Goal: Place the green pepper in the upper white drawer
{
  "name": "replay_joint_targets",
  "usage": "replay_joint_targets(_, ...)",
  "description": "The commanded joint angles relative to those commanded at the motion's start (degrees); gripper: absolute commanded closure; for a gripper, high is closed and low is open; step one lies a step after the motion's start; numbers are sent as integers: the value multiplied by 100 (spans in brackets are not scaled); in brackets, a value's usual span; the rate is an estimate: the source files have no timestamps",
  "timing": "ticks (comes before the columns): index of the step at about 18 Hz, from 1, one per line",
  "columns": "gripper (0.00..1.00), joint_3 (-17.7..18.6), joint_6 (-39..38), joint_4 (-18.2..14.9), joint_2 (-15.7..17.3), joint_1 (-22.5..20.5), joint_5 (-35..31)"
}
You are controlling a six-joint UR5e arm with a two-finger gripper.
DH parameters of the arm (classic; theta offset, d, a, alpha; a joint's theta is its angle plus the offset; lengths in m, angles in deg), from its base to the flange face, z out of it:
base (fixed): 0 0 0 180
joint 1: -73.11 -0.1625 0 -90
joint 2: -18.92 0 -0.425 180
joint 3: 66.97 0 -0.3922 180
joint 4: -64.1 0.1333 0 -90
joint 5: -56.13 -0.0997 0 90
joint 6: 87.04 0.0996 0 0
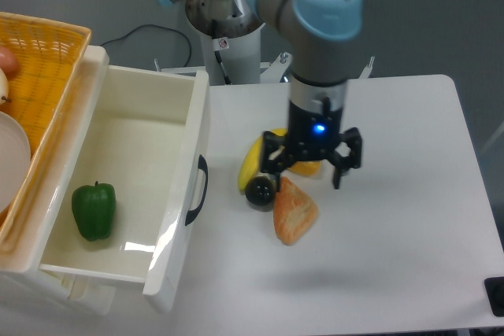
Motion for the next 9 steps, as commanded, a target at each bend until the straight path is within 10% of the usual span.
replay_joint_targets(9, 0, 97, 3469, -70, -501, -369, -571)
